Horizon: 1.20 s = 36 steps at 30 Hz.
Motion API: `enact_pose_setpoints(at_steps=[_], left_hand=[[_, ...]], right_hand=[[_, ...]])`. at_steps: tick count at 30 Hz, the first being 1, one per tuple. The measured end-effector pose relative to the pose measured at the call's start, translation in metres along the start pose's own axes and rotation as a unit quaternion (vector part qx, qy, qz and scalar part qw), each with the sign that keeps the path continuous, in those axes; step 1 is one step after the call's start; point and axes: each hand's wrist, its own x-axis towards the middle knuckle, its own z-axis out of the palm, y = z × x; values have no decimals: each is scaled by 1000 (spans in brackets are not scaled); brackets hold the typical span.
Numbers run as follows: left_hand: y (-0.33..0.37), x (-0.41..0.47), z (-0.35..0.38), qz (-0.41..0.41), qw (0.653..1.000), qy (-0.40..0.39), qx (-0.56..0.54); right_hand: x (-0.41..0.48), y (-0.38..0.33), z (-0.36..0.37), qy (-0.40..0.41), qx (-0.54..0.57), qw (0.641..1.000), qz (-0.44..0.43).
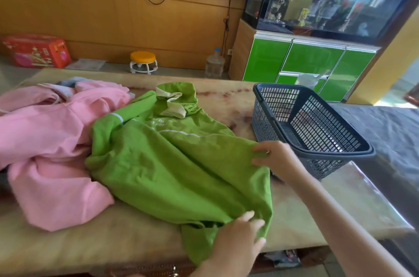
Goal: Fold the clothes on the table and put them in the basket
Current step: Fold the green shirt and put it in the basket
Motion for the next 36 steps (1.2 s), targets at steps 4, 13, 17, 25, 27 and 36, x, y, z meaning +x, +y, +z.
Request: enact_pose_setpoints(at_steps=[4,13,17,25,27,36], left_hand=[[-25,1,-5,-4,996,79,38],[-111,-2,-37,-98,981,101,134],[-146,-14,-47,-72,986,131,77],[-192,-49,-58,-23,954,288,82],[-205,-57,-55,-49,934,350,58],[-231,-46,-73,-37,908,399,119]], right_hand=[[-14,20,16,-22,57,998,-4],[-47,7,40,58,27,984,-169],[-61,-11,78,-107,3,978,-180],[-73,-43,122,-74,-30,970,-228],[-74,-50,128,-52,-38,974,-219],[-42,-47,86,48,162,984,-63]])
